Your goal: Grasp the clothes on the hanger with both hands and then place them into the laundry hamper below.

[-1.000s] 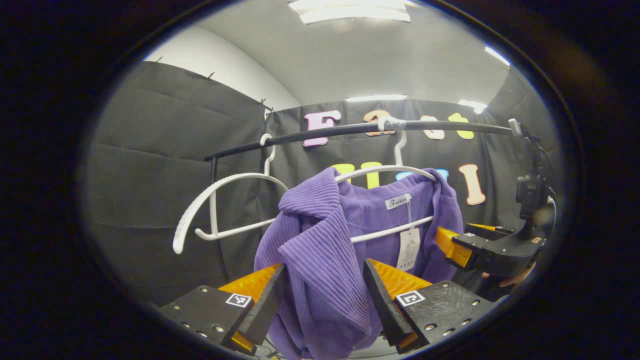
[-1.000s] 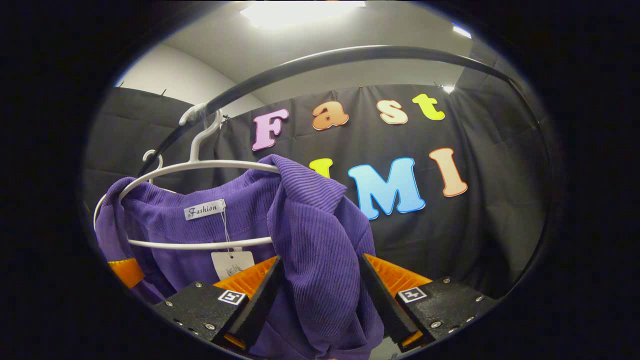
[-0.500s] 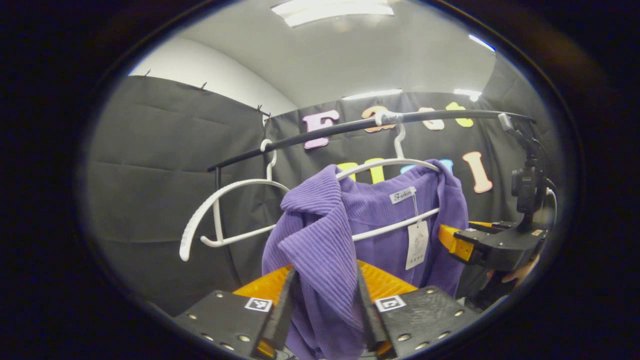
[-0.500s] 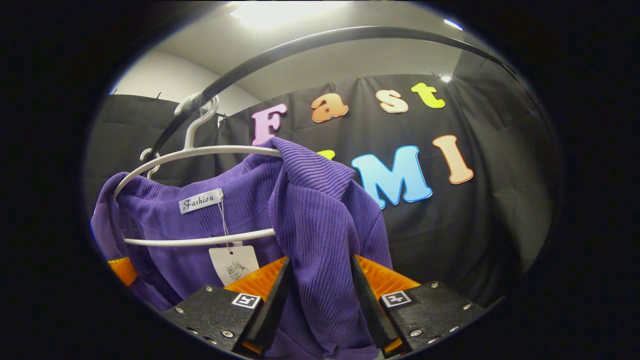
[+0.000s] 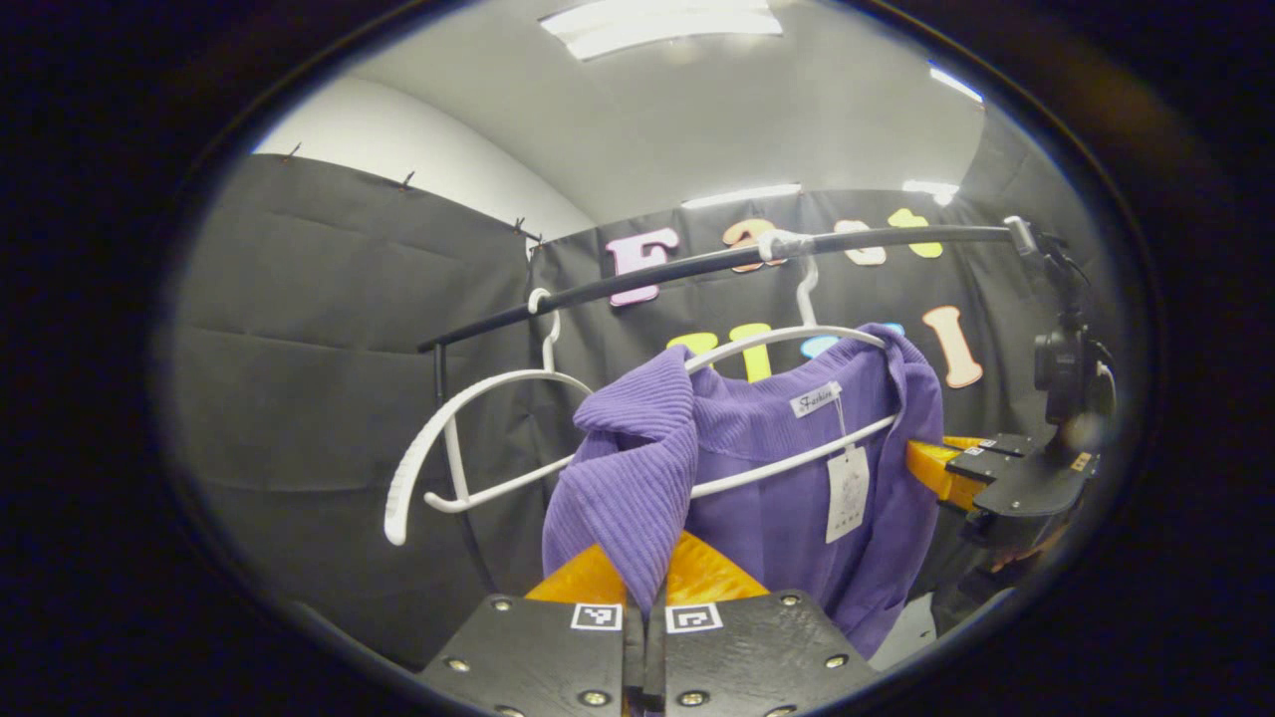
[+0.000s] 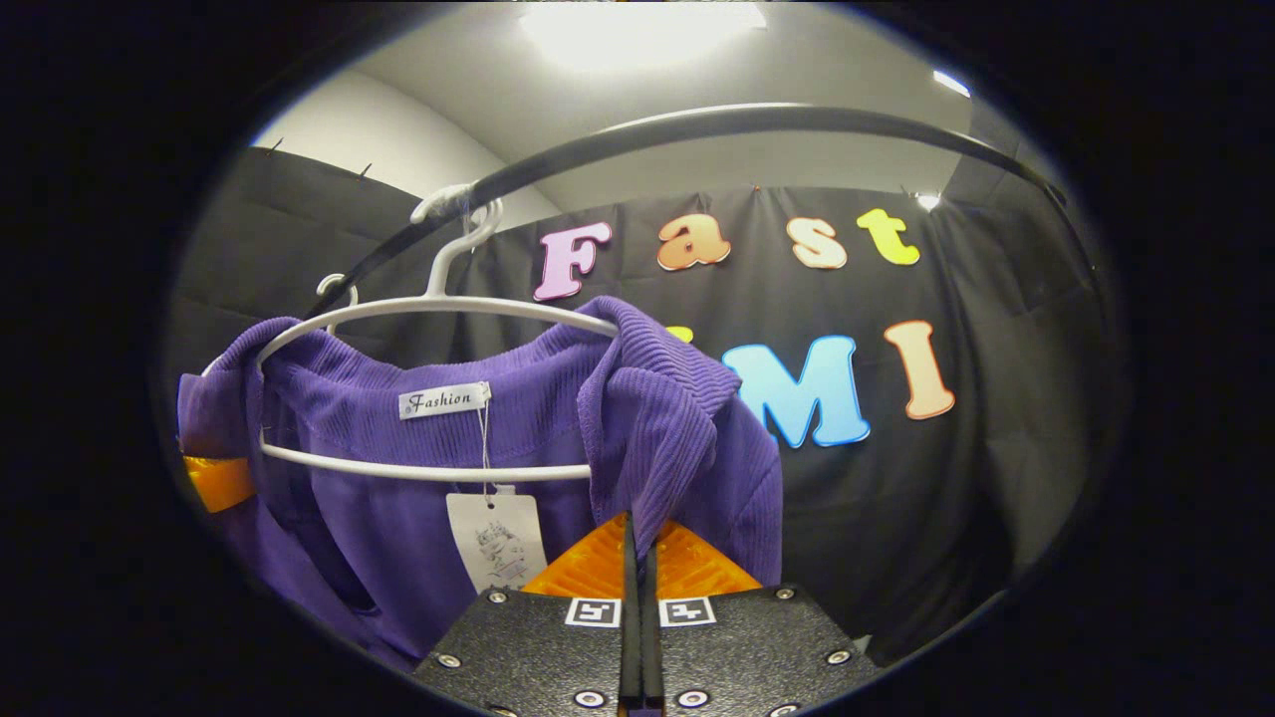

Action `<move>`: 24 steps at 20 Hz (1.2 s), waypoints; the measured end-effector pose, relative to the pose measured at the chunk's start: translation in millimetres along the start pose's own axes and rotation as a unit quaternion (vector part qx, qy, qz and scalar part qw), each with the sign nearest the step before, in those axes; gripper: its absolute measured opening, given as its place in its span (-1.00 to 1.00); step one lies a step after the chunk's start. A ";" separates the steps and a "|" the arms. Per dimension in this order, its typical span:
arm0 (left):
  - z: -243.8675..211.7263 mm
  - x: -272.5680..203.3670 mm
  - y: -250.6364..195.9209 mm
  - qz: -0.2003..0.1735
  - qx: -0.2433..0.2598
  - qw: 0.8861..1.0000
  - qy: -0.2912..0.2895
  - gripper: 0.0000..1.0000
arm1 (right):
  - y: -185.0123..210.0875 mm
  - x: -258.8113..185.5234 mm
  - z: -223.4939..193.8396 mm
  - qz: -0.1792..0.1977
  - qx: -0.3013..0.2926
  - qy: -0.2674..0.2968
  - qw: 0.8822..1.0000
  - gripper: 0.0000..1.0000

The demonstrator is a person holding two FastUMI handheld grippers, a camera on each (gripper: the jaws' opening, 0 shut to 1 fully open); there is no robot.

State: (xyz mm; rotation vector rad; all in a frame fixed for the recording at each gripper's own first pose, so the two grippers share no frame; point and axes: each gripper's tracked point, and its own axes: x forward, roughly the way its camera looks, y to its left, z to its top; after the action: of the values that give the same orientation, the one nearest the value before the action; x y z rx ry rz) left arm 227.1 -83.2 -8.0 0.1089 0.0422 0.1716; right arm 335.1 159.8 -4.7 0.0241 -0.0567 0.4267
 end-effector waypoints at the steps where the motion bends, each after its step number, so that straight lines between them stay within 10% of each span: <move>1: 6.4 -1.6 -1.7 -0.006 0.004 1.000 -0.007 -0.99 | -5.7 -2.8 10.8 -0.014 -0.006 -0.019 1.000 -1.00; 24: 66.2 12.0 98.7 0.038 0.048 0.997 -0.051 -0.89 | -109.2 15.8 98.8 -0.128 -0.096 -0.126 0.979 -1.00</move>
State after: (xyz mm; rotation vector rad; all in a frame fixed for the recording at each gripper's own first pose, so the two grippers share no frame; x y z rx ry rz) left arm 225.7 8.6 68.4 0.2155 -0.0563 0.2397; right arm 389.8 63.5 93.6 -0.1044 -0.3416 0.1576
